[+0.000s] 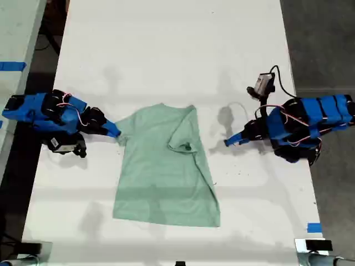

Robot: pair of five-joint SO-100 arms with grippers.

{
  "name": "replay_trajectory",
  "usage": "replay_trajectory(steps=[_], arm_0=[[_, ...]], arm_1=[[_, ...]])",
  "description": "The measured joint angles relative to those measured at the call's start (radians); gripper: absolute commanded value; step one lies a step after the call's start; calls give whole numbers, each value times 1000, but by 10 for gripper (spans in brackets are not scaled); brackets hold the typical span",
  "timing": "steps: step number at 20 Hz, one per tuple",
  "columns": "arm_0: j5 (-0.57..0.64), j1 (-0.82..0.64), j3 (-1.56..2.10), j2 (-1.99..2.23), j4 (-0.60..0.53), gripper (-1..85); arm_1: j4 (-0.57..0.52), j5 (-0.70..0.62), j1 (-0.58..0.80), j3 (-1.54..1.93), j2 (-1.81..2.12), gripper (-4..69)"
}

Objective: Fold t shirt

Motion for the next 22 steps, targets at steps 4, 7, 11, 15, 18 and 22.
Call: replay_trajectory(steps=[4, 7, 11, 15, 18, 22], arm_0=[[14, -9, 89, 0, -57, -2], [14, -18, 89, 0, -61, -2], [23, -28, 89, 0, -81, -3], [11, -66, 52, -18, -100, 10], [8, -87, -175, -393, -61, 137], [104, -153, -959, -1325, 304, 186]], arm_1=[[100, 2, -104, 339, 371, 189], [106, 2, -115, 448, 555, 188], [115, 2, -110, 457, 589, 188], [115, 2, -110, 457, 592, 188], [115, 2, -110, 457, 592, 188], [115, 2, -110, 457, 592, 188]])
